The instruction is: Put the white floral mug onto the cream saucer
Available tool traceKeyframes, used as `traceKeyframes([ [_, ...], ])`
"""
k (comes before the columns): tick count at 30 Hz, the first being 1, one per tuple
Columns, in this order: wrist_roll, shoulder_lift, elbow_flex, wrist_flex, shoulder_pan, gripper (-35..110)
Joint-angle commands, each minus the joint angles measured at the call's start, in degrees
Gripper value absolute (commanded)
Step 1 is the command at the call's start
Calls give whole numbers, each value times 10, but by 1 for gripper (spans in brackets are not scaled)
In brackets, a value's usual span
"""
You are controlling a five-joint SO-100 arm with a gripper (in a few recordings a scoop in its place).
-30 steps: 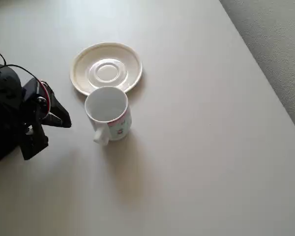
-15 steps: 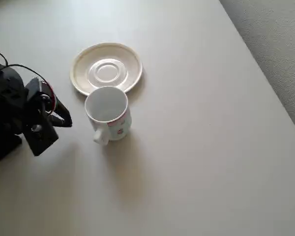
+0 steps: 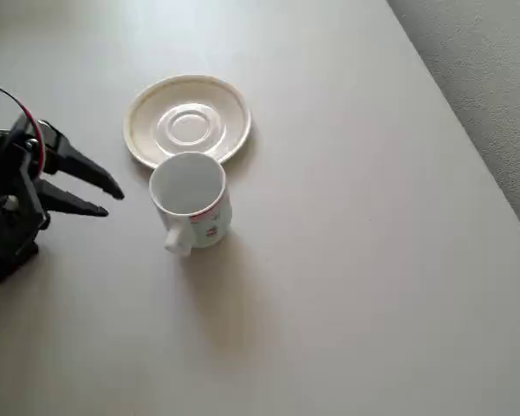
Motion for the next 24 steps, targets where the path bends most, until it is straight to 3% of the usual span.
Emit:
traceKeyframes([
  [1, 46, -304, -278, 38, -11, 17],
  [9, 66, -548, -338, 31, -36, 17],
  [24, 66, -741, -229, -133, -43, 17],
])
